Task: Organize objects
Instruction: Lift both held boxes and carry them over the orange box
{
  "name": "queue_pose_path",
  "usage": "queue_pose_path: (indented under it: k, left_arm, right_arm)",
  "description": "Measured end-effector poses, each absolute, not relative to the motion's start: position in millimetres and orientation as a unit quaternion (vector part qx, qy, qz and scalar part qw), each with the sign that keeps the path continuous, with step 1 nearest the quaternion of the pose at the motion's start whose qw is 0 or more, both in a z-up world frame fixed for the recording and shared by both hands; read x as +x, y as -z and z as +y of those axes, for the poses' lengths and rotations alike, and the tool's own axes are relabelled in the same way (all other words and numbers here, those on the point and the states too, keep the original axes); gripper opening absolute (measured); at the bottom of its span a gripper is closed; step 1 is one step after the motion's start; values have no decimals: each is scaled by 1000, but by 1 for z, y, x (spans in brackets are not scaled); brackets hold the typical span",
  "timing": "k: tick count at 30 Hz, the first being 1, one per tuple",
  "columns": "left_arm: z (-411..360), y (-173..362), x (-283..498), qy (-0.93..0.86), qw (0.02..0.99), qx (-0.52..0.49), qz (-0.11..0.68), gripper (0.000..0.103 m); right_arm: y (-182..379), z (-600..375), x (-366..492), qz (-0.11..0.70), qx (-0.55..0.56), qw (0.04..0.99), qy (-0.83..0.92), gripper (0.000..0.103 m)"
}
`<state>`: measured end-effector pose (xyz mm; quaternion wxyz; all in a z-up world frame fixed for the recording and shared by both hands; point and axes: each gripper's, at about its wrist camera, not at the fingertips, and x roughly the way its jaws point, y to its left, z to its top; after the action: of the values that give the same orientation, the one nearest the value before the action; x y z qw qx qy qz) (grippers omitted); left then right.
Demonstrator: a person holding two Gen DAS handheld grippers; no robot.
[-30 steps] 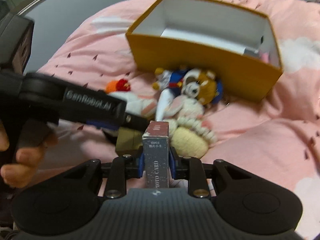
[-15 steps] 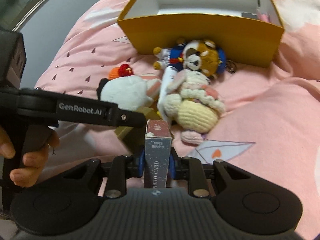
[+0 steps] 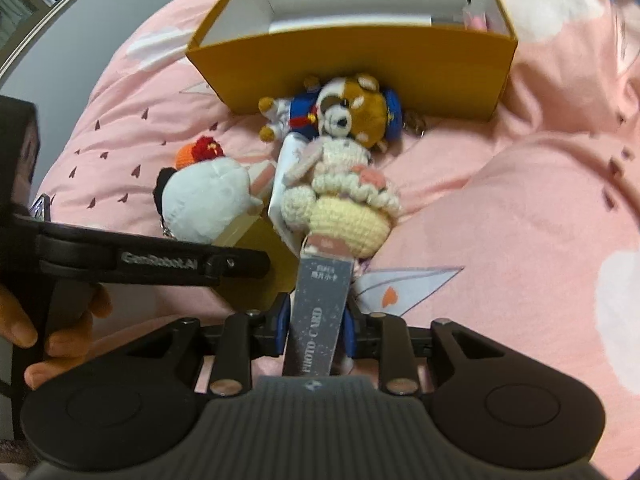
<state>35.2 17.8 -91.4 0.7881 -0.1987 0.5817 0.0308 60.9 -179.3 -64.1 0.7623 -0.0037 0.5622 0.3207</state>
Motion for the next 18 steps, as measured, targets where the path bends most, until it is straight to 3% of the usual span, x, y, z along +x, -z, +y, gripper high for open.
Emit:
queue_pose_path:
  k: [18]
  left_arm:
    - [10, 85, 10, -3, 802, -179, 569, 53]
  right_arm:
    - [59, -202, 52, 561, 46, 773, -294, 30]
